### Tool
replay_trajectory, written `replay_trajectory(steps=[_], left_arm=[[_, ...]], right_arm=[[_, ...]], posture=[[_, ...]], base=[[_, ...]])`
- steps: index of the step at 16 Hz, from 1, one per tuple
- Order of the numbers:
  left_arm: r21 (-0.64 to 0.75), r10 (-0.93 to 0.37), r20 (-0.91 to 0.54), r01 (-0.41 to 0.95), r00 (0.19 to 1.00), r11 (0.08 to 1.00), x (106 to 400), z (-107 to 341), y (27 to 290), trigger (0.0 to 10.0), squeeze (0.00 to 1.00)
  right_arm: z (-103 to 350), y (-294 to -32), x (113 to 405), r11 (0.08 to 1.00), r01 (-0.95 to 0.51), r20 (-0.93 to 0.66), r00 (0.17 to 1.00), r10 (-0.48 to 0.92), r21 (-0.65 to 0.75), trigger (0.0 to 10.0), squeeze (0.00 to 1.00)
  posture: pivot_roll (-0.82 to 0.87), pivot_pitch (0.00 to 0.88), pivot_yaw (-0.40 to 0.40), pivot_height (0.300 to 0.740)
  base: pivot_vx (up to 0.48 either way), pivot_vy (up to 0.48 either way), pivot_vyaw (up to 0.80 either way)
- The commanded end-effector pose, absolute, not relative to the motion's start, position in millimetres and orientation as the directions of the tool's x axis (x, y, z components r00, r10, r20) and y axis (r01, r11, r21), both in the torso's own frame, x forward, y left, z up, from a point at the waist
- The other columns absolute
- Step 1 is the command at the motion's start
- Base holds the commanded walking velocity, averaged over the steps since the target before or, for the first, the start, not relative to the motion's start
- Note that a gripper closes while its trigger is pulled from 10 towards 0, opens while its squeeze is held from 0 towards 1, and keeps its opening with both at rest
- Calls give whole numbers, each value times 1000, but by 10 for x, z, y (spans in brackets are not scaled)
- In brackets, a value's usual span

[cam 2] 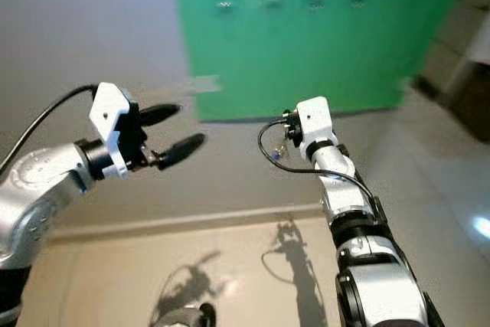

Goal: Hang keys on a hook

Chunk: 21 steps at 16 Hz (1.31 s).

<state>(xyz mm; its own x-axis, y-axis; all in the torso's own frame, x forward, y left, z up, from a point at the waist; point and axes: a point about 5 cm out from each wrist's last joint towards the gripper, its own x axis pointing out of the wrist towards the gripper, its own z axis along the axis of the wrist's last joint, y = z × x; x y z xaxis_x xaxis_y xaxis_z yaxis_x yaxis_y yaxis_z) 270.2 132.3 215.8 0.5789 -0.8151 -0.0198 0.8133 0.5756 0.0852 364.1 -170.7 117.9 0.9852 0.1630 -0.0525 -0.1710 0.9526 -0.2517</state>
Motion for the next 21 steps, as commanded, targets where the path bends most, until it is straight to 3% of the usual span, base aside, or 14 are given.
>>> replay_trajectory(steps=[1, 3, 6, 14, 17, 20, 21], left_arm=[[81, -823, -8, 821, 568, 565, 2699, 2225, 1333, 10000, 0], [117, -706, -11, 702, 708, 703, 2915, 2151, 1410, 10000, 0], [115, -535, -15, 533, 845, 838, 3127, 2018, 1465, 10000, 0], [94, -417, -16, 416, 909, 904, 3222, 1791, 1407, 10000, 0], [-11, -104, -94, 103, 990, 995, 3346, 1387, 1700, 10000, 0], [-14, -69, -144, 68, 987, 998, 3299, 1088, 1746, 10000, 0], [-86, -53, -161, 40, 985, 995, 3258, 941, 1759, 10000, 0]], right_arm=[[1258, -1677, 3688, 949, -178, -26, 984, 178, -261, 10000, 0], [1226, -1687, 3680, 951, -168, -31, 986, 166, -259, 10000, 0], [1146, -1654, 3648, 954, -161, -41, 987, 156, -251, 10000, 0], [1069, -1632, 3609, 955, -159, -48, 987, 151, -249, 10000, 0], [1063, -1658, 3580, 967, -118, -25, 993, 115, -227, 10000, 0], [1001, -1631, 3533, 969, -123, -29, 992, 120, -214, 10000, 0], [978, -1612, 3515, 970, -125, -31, 992, 121, -208, 10000, 0]], posture=[[-34, 0, 48, 740], [-39, 0, 54, 740], [-47, 0, 62, 740], [-71, 0, 70, 740], [-80, 0, 75, 740], [-86, 0, 75, 740], [-93, 0, 75, 740]], base=[[0, 0, 506], [0, 0, 509], [0, 0, 506], [0, 0, 490], [0, 0, 160], [0, 0, 0], [0, 0, 0]])
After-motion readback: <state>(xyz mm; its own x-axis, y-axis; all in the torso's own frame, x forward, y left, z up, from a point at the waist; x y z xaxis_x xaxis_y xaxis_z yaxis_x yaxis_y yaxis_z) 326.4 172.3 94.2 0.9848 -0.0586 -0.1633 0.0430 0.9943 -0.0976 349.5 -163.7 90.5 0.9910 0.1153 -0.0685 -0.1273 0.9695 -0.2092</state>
